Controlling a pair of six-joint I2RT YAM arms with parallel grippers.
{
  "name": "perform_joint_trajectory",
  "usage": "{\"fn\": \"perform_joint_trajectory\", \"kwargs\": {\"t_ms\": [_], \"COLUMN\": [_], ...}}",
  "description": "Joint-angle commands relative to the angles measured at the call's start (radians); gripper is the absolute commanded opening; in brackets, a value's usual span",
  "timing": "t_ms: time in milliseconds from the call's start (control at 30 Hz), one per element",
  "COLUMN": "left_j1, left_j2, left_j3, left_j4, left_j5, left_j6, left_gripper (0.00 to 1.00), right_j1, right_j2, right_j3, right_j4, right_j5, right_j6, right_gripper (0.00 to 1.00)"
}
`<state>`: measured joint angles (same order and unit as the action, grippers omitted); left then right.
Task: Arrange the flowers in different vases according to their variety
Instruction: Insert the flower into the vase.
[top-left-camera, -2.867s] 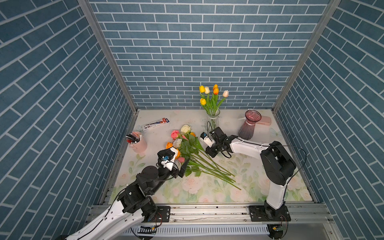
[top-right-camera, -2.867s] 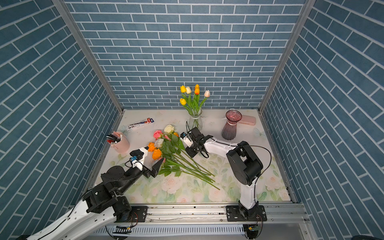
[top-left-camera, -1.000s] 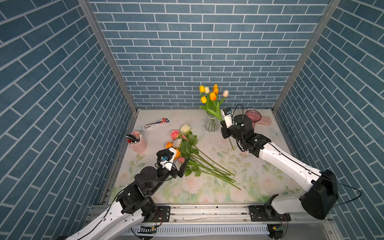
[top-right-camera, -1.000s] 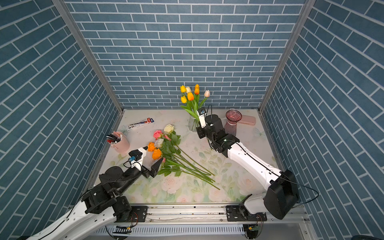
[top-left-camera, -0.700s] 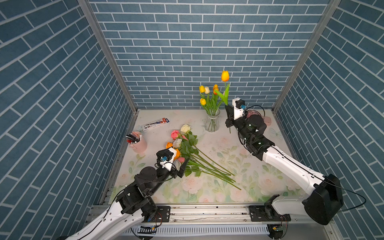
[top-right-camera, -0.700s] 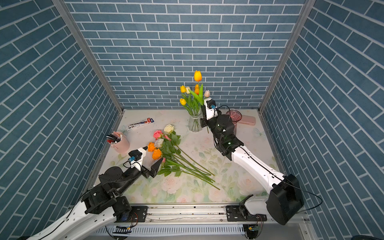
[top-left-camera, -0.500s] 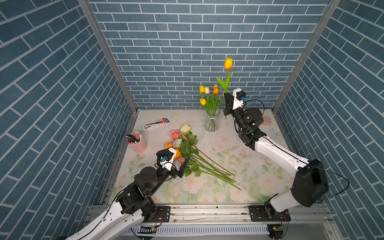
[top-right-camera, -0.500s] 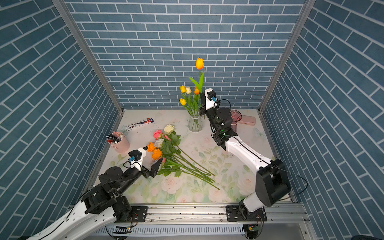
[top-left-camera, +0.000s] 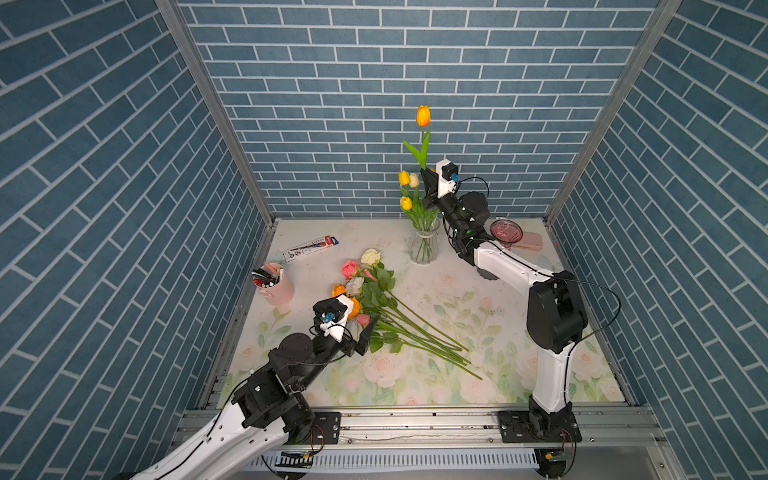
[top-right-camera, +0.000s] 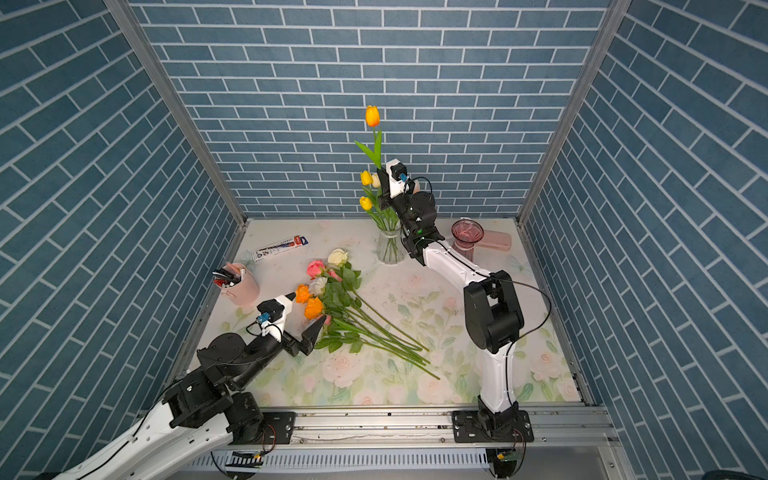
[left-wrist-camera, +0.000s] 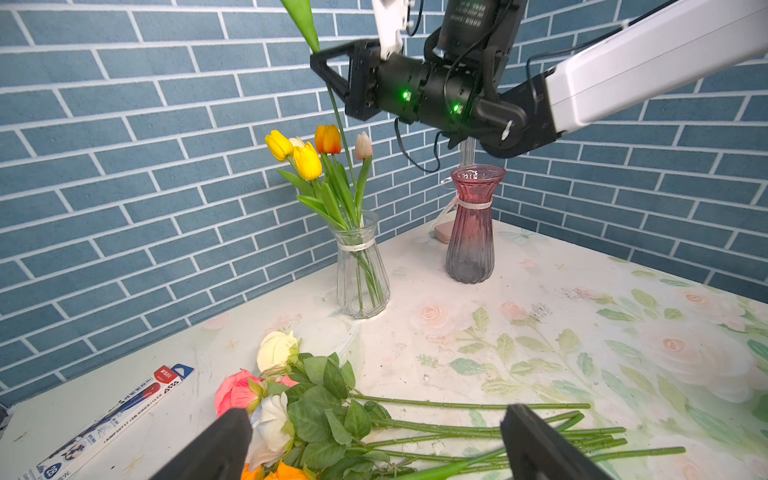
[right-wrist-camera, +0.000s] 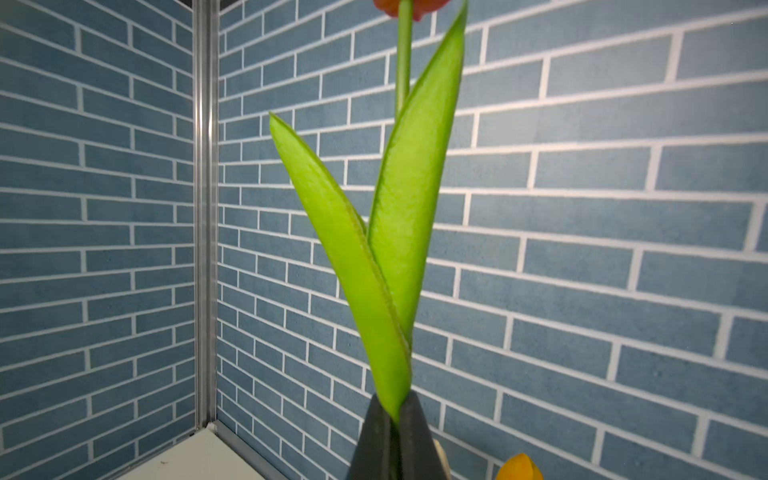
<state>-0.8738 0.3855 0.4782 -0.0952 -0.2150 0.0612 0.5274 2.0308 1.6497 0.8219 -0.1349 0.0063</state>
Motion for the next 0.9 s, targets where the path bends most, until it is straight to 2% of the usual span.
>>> {"fn": "perform_joint_trajectory", "kwargs": {"t_ms": [0, 167, 367, 433, 500, 600, 867], "left_j1": [-0.005, -0.004, -0.005, -0.005, -0.004, -0.005, -0.004], "left_j2": [-0.003, -0.004, 0.001, 0.003, 0.005, 0.006, 0.006], "left_j3": [0.01, 0.008, 0.007, 0.007, 0.007, 0.007, 0.01], "left_j4": [0.014, 0.016, 0.018, 0.019, 0.018, 0.018, 0.015], "left_j5": [0.011, 0.009, 0.009, 0.009, 0.009, 0.009, 0.012], "left_j6": [0.008, 0.008, 0.008, 0.008, 0.009, 0.01, 0.011], "left_gripper": [1.0, 1.0, 1.0, 1.0, 1.0, 1.0, 1.0], "right_j1": [-0.026, -0.041, -0.046, -0.046, -0.045, -0.046, -0.046], "right_j2": [0.059, 0.098, 0.066, 0.048, 0.036, 0.025, -0.054], "right_j3": [0.027, -0.006, -0.081, -0.073, -0.036, 0.05, 0.154], "right_j4": [0.0, 0.004, -0.013, -0.098, -0.235, -0.457, -0.837], "right_j5": [-0.014, -0.007, 0.0, 0.018, 0.033, 0.049, 0.048], "right_j6": [0.066, 0.08, 0.068, 0.058, 0.039, 0.008, -0.068], "right_gripper": [0.0, 0.0, 0.0, 0.0, 0.14, 0.22, 0.24]}}
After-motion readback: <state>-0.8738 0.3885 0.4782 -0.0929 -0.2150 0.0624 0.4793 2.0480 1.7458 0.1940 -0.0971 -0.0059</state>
